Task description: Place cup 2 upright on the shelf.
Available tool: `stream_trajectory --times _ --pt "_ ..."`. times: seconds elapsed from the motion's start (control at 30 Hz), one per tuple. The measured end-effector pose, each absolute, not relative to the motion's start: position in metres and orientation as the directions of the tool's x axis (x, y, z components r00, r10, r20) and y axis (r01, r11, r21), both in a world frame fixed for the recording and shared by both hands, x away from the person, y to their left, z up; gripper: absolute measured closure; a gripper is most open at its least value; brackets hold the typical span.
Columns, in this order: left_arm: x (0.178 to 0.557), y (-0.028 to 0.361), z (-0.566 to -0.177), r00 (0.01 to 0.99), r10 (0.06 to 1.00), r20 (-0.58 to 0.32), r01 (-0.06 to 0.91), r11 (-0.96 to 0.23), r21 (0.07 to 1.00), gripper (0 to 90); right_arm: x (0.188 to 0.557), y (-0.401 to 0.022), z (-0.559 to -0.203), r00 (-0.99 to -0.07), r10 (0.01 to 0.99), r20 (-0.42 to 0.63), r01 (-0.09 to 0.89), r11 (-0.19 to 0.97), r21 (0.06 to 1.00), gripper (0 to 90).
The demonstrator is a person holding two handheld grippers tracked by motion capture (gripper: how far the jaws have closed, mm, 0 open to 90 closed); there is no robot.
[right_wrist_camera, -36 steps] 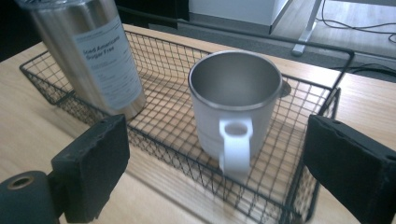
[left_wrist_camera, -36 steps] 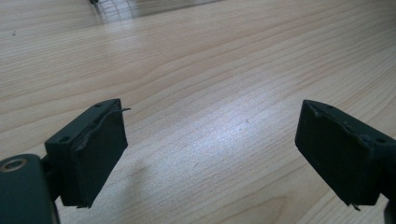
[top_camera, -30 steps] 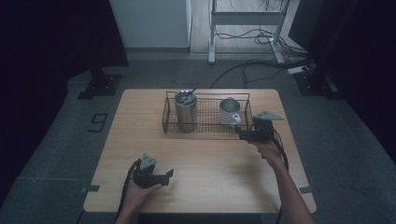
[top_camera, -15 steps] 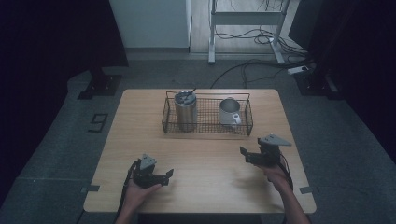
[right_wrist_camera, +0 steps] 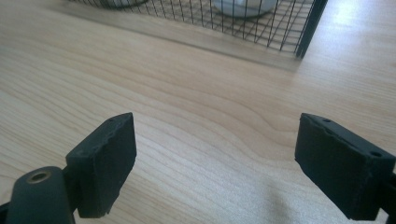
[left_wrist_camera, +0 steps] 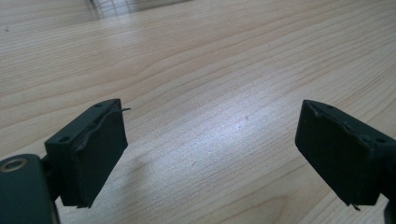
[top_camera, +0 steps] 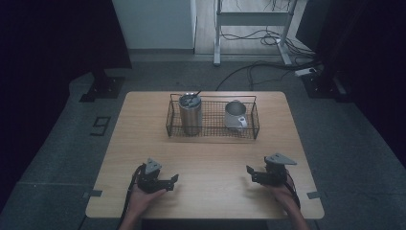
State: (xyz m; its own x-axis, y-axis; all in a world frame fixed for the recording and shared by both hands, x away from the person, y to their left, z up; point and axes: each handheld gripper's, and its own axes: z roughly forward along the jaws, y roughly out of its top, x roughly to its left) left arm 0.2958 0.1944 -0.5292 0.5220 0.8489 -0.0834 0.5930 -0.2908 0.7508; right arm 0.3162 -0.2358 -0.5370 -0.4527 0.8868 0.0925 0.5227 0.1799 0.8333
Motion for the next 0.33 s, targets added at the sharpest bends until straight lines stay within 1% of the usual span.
stream_trajectory --times 0.33 --pt "0.2954 0.1937 -0.5288 0.525 0.847 -0.081 0.59 -0.294 0.752 9.0 0.3153 -0.2409 -0.5364 -0.435 0.895 0.103 0.519 0.156 0.84 12.8"
